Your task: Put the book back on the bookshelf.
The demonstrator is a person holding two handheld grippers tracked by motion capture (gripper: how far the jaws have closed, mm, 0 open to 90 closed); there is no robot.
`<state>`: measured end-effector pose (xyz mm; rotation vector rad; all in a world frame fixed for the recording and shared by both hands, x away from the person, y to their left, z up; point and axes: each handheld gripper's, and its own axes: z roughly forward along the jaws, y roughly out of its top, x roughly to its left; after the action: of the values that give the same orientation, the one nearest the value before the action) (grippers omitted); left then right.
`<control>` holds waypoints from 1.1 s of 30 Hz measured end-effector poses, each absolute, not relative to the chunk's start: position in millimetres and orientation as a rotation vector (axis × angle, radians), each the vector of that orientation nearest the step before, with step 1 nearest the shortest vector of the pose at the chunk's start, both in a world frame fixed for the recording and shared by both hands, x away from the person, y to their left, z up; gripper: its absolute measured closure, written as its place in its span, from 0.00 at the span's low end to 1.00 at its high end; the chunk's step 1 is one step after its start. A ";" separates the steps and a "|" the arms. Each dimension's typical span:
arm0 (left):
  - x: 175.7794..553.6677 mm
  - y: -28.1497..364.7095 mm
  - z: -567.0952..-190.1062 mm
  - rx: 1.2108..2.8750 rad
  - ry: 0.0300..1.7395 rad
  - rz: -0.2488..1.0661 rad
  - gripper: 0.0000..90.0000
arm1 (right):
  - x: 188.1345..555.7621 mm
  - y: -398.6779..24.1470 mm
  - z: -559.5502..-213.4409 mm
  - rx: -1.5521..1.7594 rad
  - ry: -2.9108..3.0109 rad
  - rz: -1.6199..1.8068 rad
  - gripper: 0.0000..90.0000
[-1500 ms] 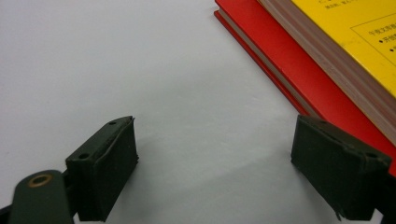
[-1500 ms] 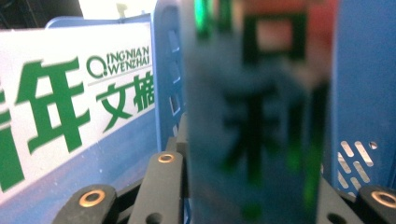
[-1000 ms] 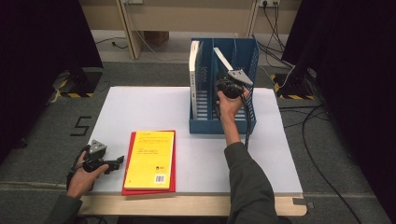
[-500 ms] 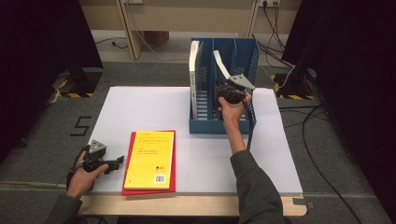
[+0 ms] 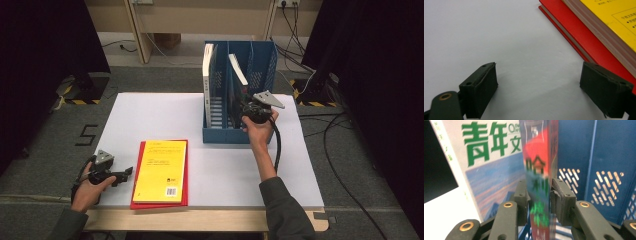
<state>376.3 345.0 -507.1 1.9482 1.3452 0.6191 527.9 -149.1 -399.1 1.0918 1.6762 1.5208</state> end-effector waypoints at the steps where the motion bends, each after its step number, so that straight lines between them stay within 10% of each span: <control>1: 376.2 345.2 -506.9 1.953 1.343 0.621 0.15 | 526.0 -150.7 -400.0 1.080 1.681 1.519 0.77; 33: 376.6 345.2 -507.1 1.948 1.347 0.616 0.15 | 545.2 -136.7 -403.4 1.082 1.699 1.478 0.79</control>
<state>376.6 345.2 -507.1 1.9478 1.3467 0.6160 545.2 -136.7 -403.4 1.0818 1.6991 1.4779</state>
